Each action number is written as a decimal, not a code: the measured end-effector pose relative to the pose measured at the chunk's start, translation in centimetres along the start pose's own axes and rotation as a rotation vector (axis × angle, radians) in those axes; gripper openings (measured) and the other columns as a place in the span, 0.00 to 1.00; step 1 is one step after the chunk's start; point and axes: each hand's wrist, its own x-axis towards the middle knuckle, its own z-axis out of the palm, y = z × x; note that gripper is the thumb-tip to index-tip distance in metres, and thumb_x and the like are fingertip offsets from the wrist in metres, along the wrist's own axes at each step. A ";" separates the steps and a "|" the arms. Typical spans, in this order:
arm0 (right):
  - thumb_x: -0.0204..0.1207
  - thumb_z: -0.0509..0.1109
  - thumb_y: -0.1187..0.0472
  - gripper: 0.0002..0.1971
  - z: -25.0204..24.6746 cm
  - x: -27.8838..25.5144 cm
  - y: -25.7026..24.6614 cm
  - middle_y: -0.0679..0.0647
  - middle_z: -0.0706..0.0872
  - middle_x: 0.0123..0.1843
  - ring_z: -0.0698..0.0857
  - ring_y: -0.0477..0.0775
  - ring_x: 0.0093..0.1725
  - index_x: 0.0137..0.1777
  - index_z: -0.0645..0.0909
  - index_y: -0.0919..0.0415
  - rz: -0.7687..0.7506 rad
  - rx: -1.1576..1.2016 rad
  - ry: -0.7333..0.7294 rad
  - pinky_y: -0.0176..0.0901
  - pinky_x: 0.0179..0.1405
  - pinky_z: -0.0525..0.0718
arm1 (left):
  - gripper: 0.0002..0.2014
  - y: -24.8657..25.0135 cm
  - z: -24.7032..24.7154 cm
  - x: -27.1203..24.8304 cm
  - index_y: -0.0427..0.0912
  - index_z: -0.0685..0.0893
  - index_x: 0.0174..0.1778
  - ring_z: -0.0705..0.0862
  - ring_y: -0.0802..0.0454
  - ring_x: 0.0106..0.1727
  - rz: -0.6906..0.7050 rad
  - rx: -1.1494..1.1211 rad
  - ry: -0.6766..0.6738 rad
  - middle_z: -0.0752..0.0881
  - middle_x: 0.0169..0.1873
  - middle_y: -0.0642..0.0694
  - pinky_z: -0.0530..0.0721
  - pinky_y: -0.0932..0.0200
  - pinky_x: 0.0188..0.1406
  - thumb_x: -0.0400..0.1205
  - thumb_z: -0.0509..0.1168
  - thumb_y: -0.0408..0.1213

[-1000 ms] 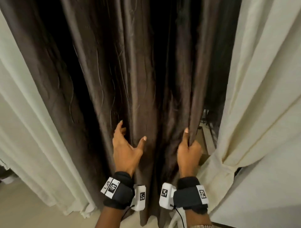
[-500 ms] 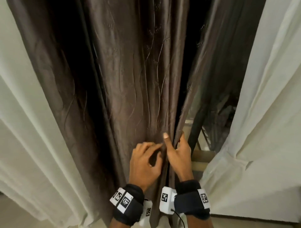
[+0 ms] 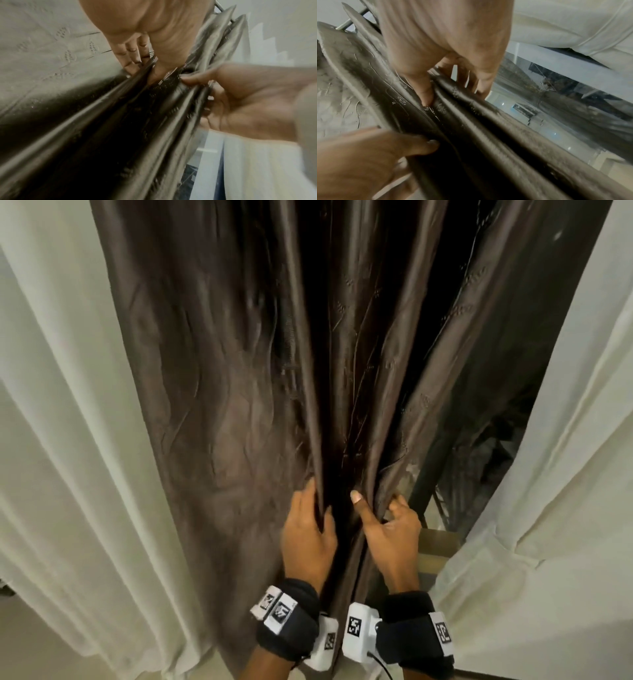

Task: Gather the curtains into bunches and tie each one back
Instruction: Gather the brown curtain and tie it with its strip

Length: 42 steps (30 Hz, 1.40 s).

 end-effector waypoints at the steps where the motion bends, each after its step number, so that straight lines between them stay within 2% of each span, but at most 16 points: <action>1: 0.80 0.83 0.57 0.13 0.3 0.0 -0.2 0.41 0.95 0.56 0.92 0.28 0.55 0.62 0.90 0.51 0.012 0.012 -0.038 0.21 0.55 0.86 | 0.29 0.5 0.5 -0.3 0.47 0.76 0.83 0.85 0.54 0.57 0.040 0.025 -0.052 0.84 0.63 0.48 0.81 0.65 0.54 0.84 0.71 0.30; 5: 0.74 0.86 0.46 0.23 1.4 0.0 -1.5 0.28 0.91 0.54 0.90 0.29 0.58 0.65 0.80 0.34 0.070 0.089 -0.134 0.23 0.52 0.87 | 0.23 0.3 0.2 0.0 0.52 0.75 0.74 0.86 0.50 0.52 0.158 0.028 -0.228 0.80 0.61 0.50 0.91 0.44 0.46 0.84 0.68 0.32; 8: 0.75 0.84 0.42 0.26 2.0 1.2 -2.1 0.32 0.89 0.57 0.89 0.36 0.61 0.70 0.80 0.41 0.072 -0.015 -0.148 0.26 0.58 0.83 | 0.21 0.1 -1.9 0.9 0.48 0.84 0.73 0.87 0.49 0.59 0.249 0.028 -0.297 0.84 0.63 0.51 0.90 0.43 0.53 0.82 0.70 0.37; 12: 0.90 0.68 0.47 0.12 2.7 2.9 -2.3 0.48 0.84 0.56 0.82 0.50 0.59 0.60 0.86 0.55 0.145 -0.151 -0.098 0.39 0.61 0.75 | 0.12 0.3 -5.4 2.1 0.46 0.96 0.57 0.86 0.47 0.54 0.307 0.056 0.179 0.87 0.52 0.46 0.86 0.51 0.57 0.80 0.73 0.35; 15: 0.93 0.62 0.48 0.18 3.4 3.6 -1.3 0.61 0.88 0.54 0.87 0.61 0.52 0.44 0.81 0.56 0.187 -0.220 -0.081 0.51 0.56 0.82 | 0.22 0.1 -7.6 3.5 0.37 0.89 0.70 0.80 0.37 0.64 0.079 0.166 0.629 0.81 0.62 0.32 0.79 0.56 0.72 0.79 0.79 0.35; 17: 0.93 0.63 0.51 0.17 3.6 4.1 -0.6 0.64 0.88 0.50 0.88 0.63 0.47 0.42 0.82 0.57 0.189 -0.253 -0.062 0.49 0.46 0.84 | 0.35 -1.0 -8.4 4.5 0.33 0.79 0.80 0.75 0.34 0.71 -0.041 0.125 0.730 0.77 0.68 0.28 0.75 0.48 0.78 0.78 0.83 0.37; 20: 0.93 0.62 0.54 0.18 4.1 4.1 -1.1 0.59 0.85 0.43 0.84 0.57 0.41 0.40 0.80 0.57 0.169 -0.254 -0.073 0.41 0.34 0.73 | 0.28 -3.3 -8.1 5.0 0.44 0.79 0.80 0.87 0.42 0.59 -0.145 -0.134 0.599 0.88 0.59 0.43 0.88 0.36 0.65 0.84 0.77 0.33; 24: 0.95 0.60 0.51 0.20 5.2 3.2 -2.4 0.46 0.79 0.39 0.75 0.39 0.36 0.37 0.73 0.51 0.153 -0.236 -0.082 0.43 0.40 0.69 | 0.15 -3.8 -5.8 4.5 0.50 0.90 0.66 0.88 0.54 0.45 -0.062 -0.119 0.371 0.88 0.46 0.51 0.91 0.39 0.48 0.85 0.68 0.33; 26: 0.95 0.60 0.51 0.21 5.1 3.4 -2.4 0.47 0.78 0.39 0.73 0.37 0.36 0.37 0.71 0.50 0.153 -0.244 -0.079 0.43 0.40 0.69 | 0.16 -2.9 -5.2 4.3 0.48 0.88 0.66 0.84 0.51 0.54 -0.022 -0.069 0.389 0.85 0.53 0.48 0.88 0.50 0.58 0.82 0.71 0.37; 28: 0.95 0.60 0.51 0.20 4.6 3.6 -2.2 0.51 0.80 0.39 0.76 0.42 0.35 0.37 0.74 0.52 0.151 -0.230 -0.072 0.43 0.32 0.70 | 0.32 -2.4 -5.2 4.8 0.44 0.79 0.78 0.77 0.46 0.71 -0.109 -0.091 0.471 0.78 0.69 0.42 0.76 0.62 0.71 0.78 0.78 0.48; 30: 0.94 0.61 0.52 0.20 3.9 3.7 -1.9 0.54 0.82 0.38 0.80 0.49 0.35 0.38 0.77 0.55 0.164 -0.207 -0.079 0.35 0.30 0.72 | 0.51 -2.9 -5.8 5.8 0.48 0.64 0.90 0.69 0.44 0.84 -0.196 -0.173 0.415 0.68 0.83 0.41 0.70 0.53 0.81 0.74 0.78 0.62; 33: 0.94 0.62 0.54 0.18 3.3 3.7 -1.5 0.54 0.82 0.39 0.80 0.48 0.35 0.41 0.79 0.57 0.175 -0.206 -0.088 0.26 0.26 0.74 | 0.56 -3.6 -6.1 6.7 0.60 0.54 0.93 0.66 0.52 0.90 -0.146 -0.309 0.178 0.64 0.91 0.51 0.68 0.42 0.89 0.73 0.74 0.73; 36: 0.93 0.62 0.51 0.18 3.9 4.0 -1.4 0.56 0.84 0.41 0.85 0.56 0.41 0.41 0.79 0.54 0.182 -0.242 -0.106 0.33 0.33 0.76 | 0.45 -3.2 -5.2 6.6 0.51 0.69 0.88 0.78 0.53 0.82 -0.081 -0.179 0.156 0.78 0.82 0.53 0.77 0.51 0.81 0.78 0.74 0.68; 38: 0.94 0.61 0.50 0.17 4.4 3.8 -1.9 0.53 0.83 0.43 0.84 0.55 0.44 0.41 0.78 0.52 0.180 -0.245 -0.108 0.36 0.37 0.74 | 0.29 -2.5 -4.8 5.9 0.42 0.80 0.76 0.89 0.43 0.66 -0.035 -0.106 0.210 0.88 0.66 0.46 0.88 0.48 0.65 0.82 0.72 0.55; 40: 0.94 0.61 0.47 0.13 4.7 3.2 -2.1 0.52 0.82 0.49 0.81 0.51 0.47 0.50 0.78 0.51 0.180 -0.221 -0.106 0.41 0.50 0.76 | 0.20 -2.4 -4.4 4.9 0.35 0.84 0.66 0.90 0.36 0.50 0.057 0.030 0.263 0.86 0.54 0.41 0.90 0.45 0.44 0.83 0.68 0.43; 42: 0.92 0.61 0.43 0.11 5.1 1.9 -2.5 0.49 0.83 0.54 0.79 0.46 0.47 0.60 0.80 0.46 0.182 -0.193 -0.128 0.42 0.60 0.73 | 0.23 -2.3 -4.0 4.0 0.35 0.81 0.72 0.87 0.35 0.42 0.096 0.093 0.233 0.81 0.53 0.41 0.89 0.44 0.33 0.81 0.65 0.38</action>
